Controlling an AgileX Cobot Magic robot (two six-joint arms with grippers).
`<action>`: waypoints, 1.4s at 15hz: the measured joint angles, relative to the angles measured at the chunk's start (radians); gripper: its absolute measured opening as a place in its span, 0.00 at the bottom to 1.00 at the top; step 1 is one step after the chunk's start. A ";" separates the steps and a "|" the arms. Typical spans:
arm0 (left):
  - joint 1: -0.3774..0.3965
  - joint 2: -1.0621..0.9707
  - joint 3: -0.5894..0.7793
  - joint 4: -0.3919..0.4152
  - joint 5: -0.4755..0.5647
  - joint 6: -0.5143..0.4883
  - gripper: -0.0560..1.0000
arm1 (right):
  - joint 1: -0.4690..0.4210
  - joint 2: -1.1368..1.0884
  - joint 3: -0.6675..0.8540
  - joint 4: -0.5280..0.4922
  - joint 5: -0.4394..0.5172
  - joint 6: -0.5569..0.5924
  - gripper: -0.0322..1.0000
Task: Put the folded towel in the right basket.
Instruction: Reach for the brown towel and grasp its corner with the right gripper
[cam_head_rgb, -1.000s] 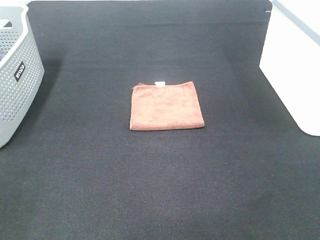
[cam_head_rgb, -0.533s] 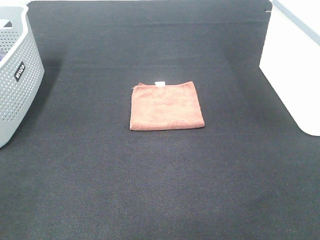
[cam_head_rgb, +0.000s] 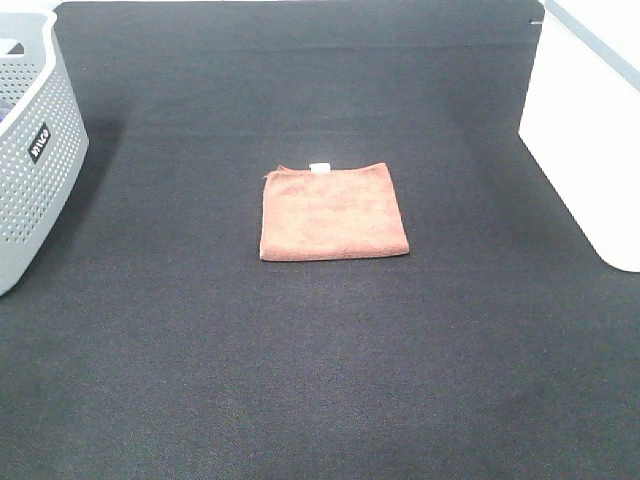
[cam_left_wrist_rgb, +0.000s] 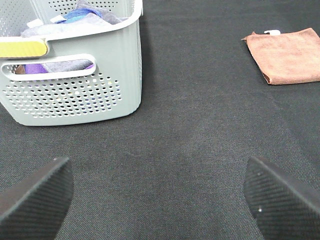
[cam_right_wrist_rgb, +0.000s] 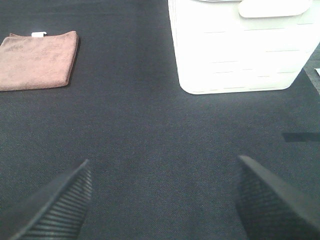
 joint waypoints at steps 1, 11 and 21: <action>0.000 0.000 0.000 0.000 0.000 0.000 0.88 | 0.000 0.000 0.000 0.000 0.000 0.000 0.74; 0.000 0.000 0.000 0.000 0.000 0.000 0.88 | 0.000 0.000 0.000 0.000 0.000 0.000 0.74; 0.000 0.000 0.000 0.000 0.000 0.000 0.88 | 0.000 0.000 0.000 0.000 0.000 0.000 0.74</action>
